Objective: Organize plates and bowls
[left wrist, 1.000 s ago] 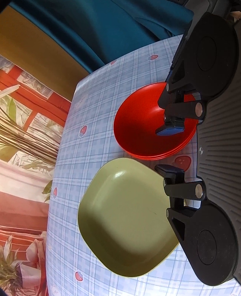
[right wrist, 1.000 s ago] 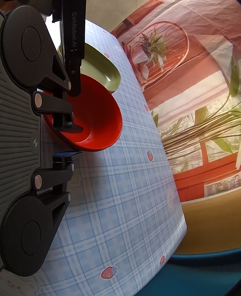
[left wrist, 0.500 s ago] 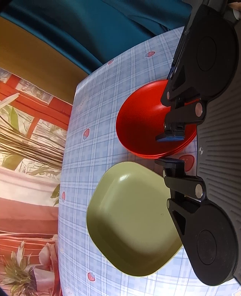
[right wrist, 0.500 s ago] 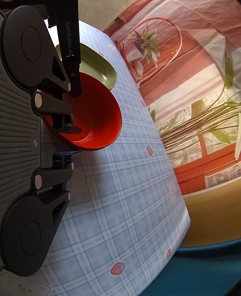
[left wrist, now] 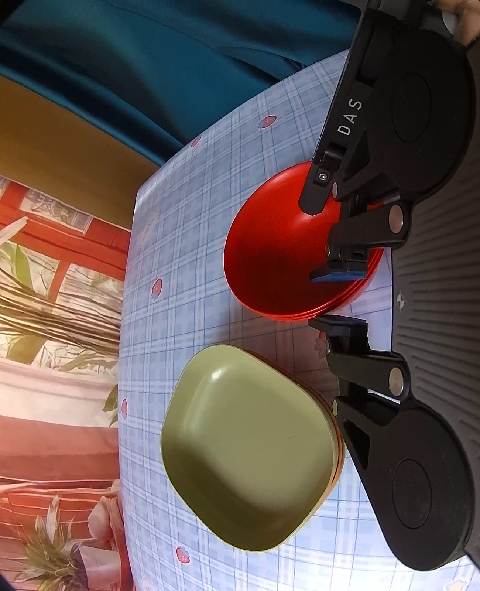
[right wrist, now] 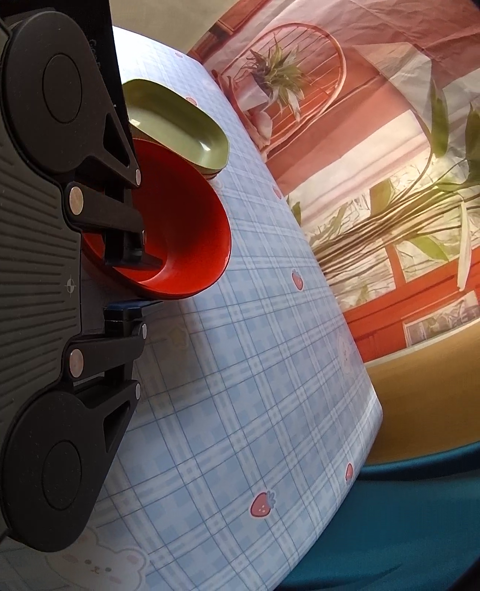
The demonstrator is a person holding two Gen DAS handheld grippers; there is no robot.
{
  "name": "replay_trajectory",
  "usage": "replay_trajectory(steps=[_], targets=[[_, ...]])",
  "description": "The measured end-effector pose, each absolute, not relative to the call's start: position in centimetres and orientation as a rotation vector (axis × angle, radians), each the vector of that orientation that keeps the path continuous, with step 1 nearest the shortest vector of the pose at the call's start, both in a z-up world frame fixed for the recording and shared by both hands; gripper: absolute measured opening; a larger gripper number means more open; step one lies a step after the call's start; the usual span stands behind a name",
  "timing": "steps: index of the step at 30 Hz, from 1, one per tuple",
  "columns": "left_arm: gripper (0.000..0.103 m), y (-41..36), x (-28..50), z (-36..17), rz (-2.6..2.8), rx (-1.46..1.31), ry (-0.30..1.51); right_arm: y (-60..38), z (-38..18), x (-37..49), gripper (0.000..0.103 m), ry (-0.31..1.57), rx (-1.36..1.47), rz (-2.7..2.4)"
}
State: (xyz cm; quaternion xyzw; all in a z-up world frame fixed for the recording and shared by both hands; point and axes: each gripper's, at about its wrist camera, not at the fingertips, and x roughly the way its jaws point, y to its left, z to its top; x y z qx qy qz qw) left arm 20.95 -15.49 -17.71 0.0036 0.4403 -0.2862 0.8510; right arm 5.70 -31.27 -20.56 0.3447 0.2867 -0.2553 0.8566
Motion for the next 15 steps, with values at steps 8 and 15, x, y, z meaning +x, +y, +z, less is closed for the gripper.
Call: replay_trajectory(steps=[8, 15], targets=[[0.02, -14.6, 20.0, -17.2, -0.624, -0.004, 0.901, -30.5, -19.9, 5.2, 0.016, 0.585, 0.712, -0.558], [0.02, -13.6, 19.8, -16.8, -0.631, -0.03, 0.884, -29.7, -19.0, 5.5, 0.016, 0.579, 0.685, -0.556]])
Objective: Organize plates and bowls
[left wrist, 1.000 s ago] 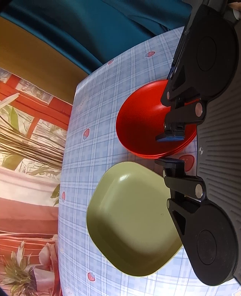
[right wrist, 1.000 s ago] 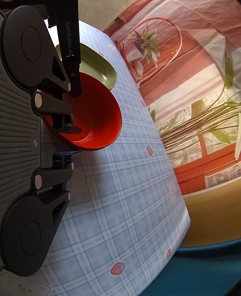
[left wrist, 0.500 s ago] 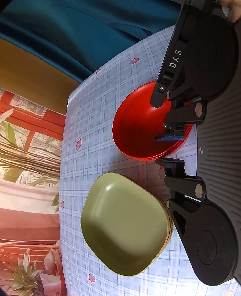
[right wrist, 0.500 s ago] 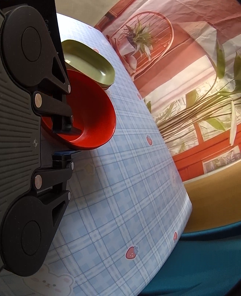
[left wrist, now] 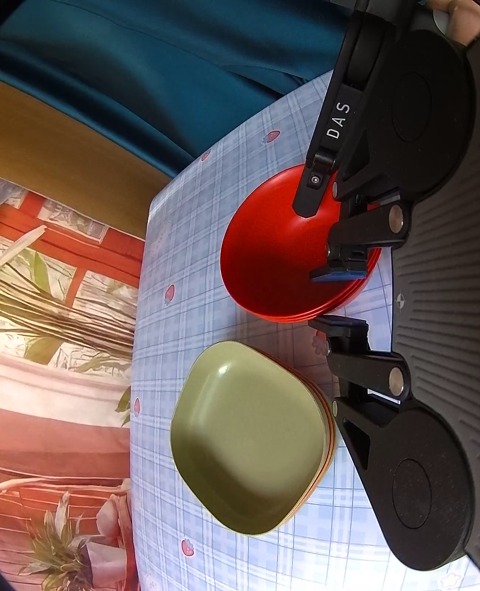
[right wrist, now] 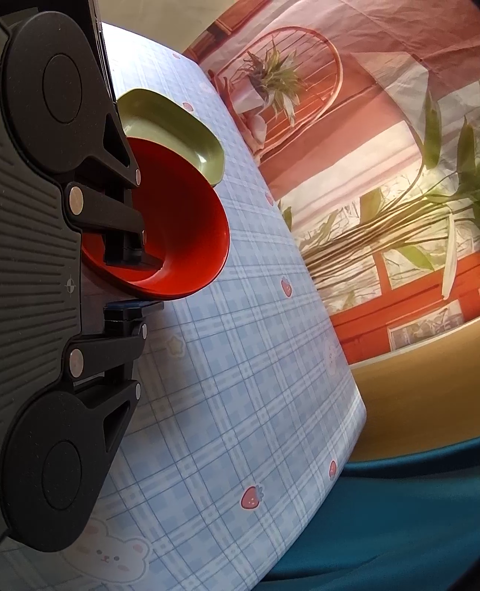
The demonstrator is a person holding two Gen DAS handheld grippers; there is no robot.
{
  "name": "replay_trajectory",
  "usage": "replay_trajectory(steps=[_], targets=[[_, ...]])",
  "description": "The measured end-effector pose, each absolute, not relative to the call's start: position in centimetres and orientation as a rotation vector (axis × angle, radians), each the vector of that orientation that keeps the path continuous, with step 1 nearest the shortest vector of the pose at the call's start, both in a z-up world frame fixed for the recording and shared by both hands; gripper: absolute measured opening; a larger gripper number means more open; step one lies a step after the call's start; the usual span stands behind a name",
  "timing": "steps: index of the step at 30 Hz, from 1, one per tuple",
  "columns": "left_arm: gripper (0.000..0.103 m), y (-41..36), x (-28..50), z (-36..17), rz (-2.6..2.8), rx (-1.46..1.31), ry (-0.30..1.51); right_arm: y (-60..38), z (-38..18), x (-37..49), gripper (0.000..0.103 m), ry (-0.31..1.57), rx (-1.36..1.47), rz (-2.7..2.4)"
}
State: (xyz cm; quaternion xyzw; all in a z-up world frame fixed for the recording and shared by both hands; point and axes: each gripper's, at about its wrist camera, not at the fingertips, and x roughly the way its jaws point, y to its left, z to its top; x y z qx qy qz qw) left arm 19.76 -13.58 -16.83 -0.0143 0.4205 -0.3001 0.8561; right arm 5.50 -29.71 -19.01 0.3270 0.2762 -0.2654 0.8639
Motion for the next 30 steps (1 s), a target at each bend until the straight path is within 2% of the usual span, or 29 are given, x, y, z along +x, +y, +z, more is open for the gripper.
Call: replay_trajectory(steps=[18, 30], targets=[[0.02, -10.5, 19.6, -15.4, -0.627, -0.113, 0.823, -27.8, -15.6, 8.1, 0.016, 0.575, 0.607, -0.536], [0.02, -7.0, 22.3, -14.9, -0.571, -0.213, 0.807, -26.5, -14.3, 12.6, 0.016, 0.594, 0.554, -0.467]])
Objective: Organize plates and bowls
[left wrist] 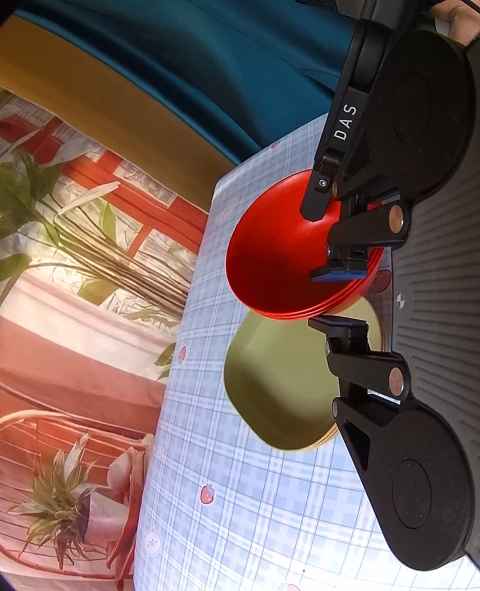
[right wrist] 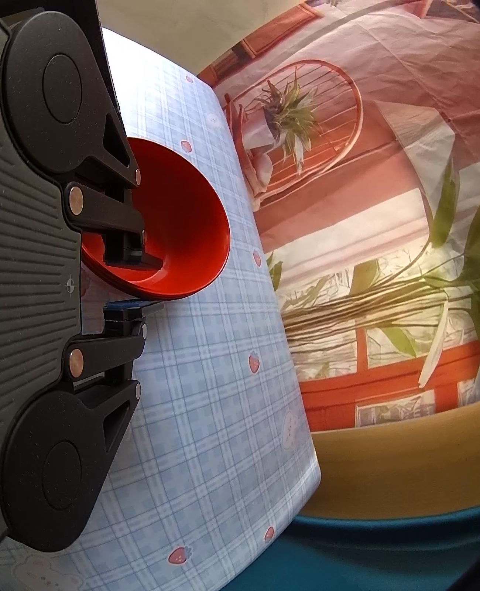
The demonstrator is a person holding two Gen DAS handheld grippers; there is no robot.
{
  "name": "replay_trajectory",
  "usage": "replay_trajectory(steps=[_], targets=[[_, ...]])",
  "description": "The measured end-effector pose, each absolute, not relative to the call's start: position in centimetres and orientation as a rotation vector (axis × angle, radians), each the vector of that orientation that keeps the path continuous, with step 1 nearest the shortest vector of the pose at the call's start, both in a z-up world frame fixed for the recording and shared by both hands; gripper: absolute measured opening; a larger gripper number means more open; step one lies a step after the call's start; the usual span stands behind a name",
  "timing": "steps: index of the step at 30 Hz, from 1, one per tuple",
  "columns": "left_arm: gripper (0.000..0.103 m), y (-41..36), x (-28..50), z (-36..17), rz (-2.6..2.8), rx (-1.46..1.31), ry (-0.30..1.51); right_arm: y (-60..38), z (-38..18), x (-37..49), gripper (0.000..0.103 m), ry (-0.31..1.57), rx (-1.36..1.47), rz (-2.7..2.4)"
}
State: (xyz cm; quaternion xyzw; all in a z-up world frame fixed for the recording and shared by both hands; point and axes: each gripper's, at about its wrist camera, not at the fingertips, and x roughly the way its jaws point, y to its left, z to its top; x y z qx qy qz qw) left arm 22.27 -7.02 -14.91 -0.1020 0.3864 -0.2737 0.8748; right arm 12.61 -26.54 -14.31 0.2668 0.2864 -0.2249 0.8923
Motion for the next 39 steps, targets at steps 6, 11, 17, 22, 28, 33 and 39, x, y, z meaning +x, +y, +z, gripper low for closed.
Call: replay_trajectory(steps=[6, 11, 17, 22, 28, 33, 39], targets=[[0.02, -4.7, 24.4, -15.0, -0.519, -0.261, 0.801, -25.6, -14.5, 16.2, 0.016, 0.616, 0.534, -0.415], [0.02, -3.8, 25.6, -15.6, -0.49, -0.266, 0.807, -24.8, -14.8, 18.6, 0.016, 0.636, 0.508, -0.389], [0.02, -3.2, 26.1, -16.5, -0.475, -0.26, 0.824, -24.6, -15.7, 20.4, 0.016, 0.666, 0.502, -0.378], [0.02, -3.1, 26.6, -17.5, -0.463, -0.248, 0.844, -24.4, -16.7, 21.3, 0.016, 0.694, 0.489, -0.374], [0.02, -3.3, 26.9, -18.2, -0.461, -0.236, 0.859, -24.2, -17.7, 21.8, 0.015, 0.721, 0.473, -0.38], [0.02, -3.5, 27.0, -18.2, -0.458, -0.226, 0.856, -24.1, -17.8, 21.9, 0.015, 0.729, 0.459, -0.377], [0.044, -3.3, 26.6, -17.3, -0.425, -0.212, 0.831, -23.9, -17.2, 21.6, 0.02, 0.721, 0.436, -0.387]])
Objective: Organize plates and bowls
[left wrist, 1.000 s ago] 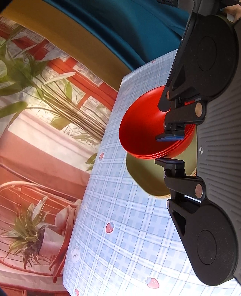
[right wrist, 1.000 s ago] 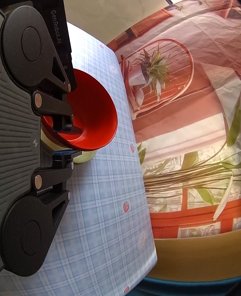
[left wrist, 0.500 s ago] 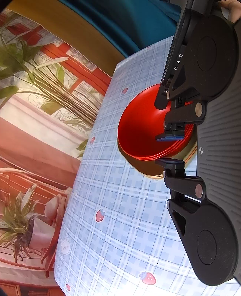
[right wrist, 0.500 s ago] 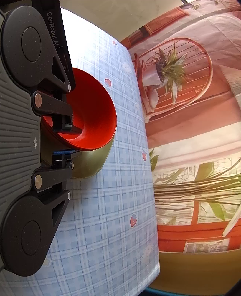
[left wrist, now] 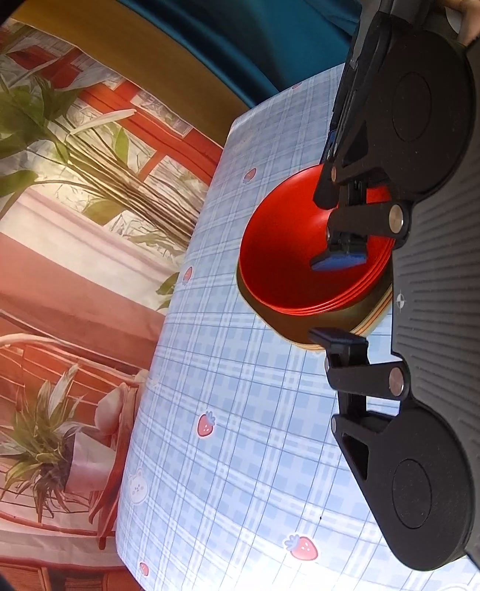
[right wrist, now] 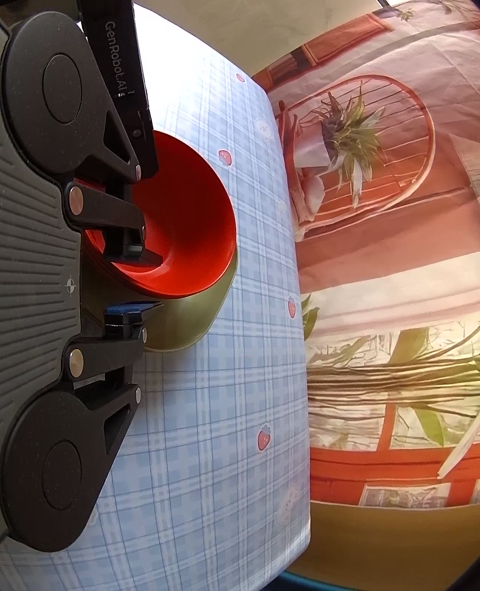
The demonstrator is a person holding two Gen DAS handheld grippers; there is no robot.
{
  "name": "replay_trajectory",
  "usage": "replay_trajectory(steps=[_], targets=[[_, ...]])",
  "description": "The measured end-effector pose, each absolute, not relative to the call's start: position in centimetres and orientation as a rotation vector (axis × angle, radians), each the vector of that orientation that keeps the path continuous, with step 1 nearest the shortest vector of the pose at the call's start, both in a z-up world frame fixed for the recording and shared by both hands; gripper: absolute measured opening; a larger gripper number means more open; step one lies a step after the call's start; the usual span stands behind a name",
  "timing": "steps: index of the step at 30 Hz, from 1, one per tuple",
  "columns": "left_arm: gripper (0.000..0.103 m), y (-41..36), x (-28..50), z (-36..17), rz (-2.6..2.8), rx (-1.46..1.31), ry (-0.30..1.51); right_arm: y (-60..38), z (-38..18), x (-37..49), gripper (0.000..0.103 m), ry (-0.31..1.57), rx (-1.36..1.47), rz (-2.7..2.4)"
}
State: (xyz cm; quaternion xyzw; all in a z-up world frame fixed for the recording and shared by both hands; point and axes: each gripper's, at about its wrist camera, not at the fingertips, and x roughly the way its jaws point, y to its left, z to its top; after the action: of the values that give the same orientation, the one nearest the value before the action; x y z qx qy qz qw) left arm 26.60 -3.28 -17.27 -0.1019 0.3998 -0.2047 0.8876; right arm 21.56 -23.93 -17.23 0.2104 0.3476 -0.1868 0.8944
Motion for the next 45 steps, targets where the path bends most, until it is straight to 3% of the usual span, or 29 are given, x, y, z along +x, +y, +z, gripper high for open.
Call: replay_trajectory(steps=[5, 8, 14, 16, 17, 19, 20, 25, 45], targets=[[0.051, -2.9, 26.1, -16.0, -0.408, -0.19, 0.803, -23.9, -16.3, 20.6, 0.025, 0.698, 0.425, -0.402], [0.058, -2.8, 25.4, -15.1, -0.408, -0.164, 0.781, -23.7, -15.5, 19.8, 0.035, 0.686, 0.402, -0.417], [0.08, -2.6, 23.8, -13.0, -0.374, -0.085, 0.72, -23.6, -14.0, 17.9, 0.064, 0.648, 0.38, -0.439], [0.092, -2.6, 23.1, -12.2, -0.364, -0.054, 0.692, -23.5, -13.4, 17.2, 0.075, 0.636, 0.378, -0.441], [0.094, -2.6, 22.8, -11.8, -0.359, -0.039, 0.677, -23.5, -13.2, 16.9, 0.079, 0.628, 0.376, -0.442], [0.097, -2.6, 22.1, -11.0, -0.355, -0.012, 0.657, -23.4, -12.6, 16.2, 0.098, 0.61, 0.372, -0.445], [0.097, -2.6, 21.8, -10.7, -0.35, 0.002, 0.651, -23.3, -12.3, 15.8, 0.102, 0.6, 0.37, -0.45], [0.103, -2.7, 20.0, -8.9, -0.297, 0.082, 0.621, -22.9, -10.9, 14.4, 0.103, 0.573, 0.361, -0.457], [0.103, -0.7, 12.2, -3.0, -0.201, 0.128, 0.51, -18.5, -5.2, 7.2, 0.103, 0.442, 0.282, -0.471]])
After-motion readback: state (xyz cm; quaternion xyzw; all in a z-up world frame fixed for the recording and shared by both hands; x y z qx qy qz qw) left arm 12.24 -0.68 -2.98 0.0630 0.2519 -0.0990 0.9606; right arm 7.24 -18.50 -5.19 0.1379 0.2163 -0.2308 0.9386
